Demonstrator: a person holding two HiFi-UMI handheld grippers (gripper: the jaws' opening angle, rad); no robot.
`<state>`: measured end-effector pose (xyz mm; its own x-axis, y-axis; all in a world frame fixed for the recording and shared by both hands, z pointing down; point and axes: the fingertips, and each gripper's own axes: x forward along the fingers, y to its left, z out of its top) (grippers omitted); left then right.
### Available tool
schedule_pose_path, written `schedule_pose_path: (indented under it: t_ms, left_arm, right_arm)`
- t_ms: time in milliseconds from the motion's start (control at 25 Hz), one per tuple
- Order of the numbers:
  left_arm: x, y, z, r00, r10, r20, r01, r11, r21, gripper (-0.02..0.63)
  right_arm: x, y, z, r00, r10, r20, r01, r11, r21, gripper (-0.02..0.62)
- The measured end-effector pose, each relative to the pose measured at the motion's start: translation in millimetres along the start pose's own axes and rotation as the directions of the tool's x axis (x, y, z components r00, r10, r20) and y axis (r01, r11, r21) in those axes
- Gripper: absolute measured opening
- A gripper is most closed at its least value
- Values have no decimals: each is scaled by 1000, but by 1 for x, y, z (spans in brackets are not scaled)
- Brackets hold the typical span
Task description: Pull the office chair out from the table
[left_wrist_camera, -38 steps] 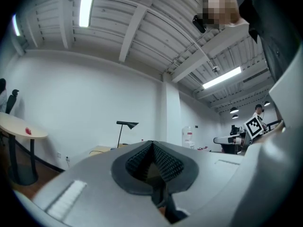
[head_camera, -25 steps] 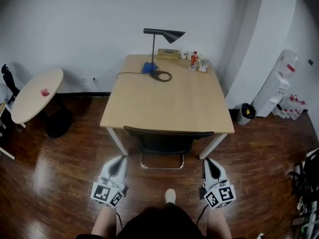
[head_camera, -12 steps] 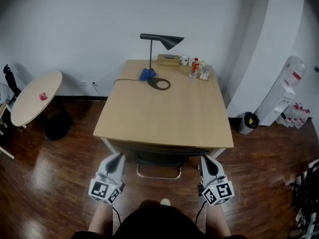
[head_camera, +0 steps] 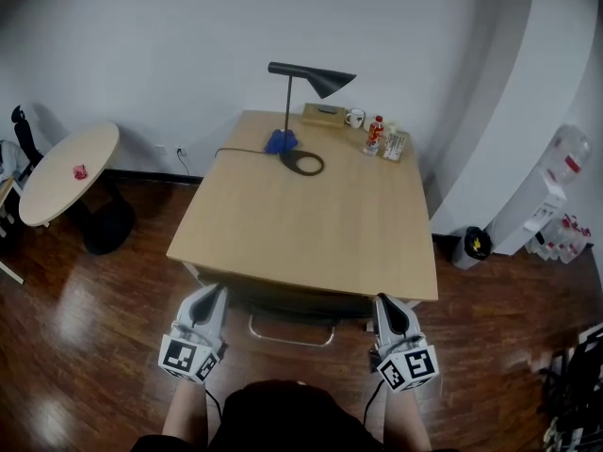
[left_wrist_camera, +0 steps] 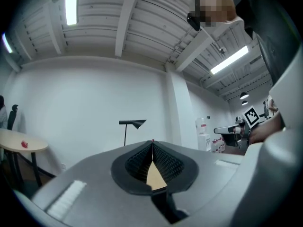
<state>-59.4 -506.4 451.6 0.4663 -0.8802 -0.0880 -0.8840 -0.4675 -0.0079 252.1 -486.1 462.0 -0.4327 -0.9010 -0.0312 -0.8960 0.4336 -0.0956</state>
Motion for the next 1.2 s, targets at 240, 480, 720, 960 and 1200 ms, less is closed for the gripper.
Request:
schedule_pose_path:
  t_ms: [240,480,720,960,1200]
  left_arm:
    - [11,8,-13,999,-20,-26,20,1000,-18,3]
    - [31,27,-11,994,-102,-44,103,994,33,5]
    - [55,-19,-39,879,-404,-254,460,858,229,180]
    - [50,-51,-92,708,-484,-515,687,641,342,269]
    - [45,-59,-92,620,-529,-579,771,545,328,281]
  right_arm:
    - [17,-9,-6,1000,-5,-30,5,1000,-5,15]
    - [43,2,-10,997,14,-77,-18,998,-61,15]
    - [61,37,-37,944,188,-272,-251,943,-219,203]
    - [64,72,-84,802,264,-536,-498,791,-355,318]
    - [64,77,-91,749,277,-602,-561,748,-354,344]
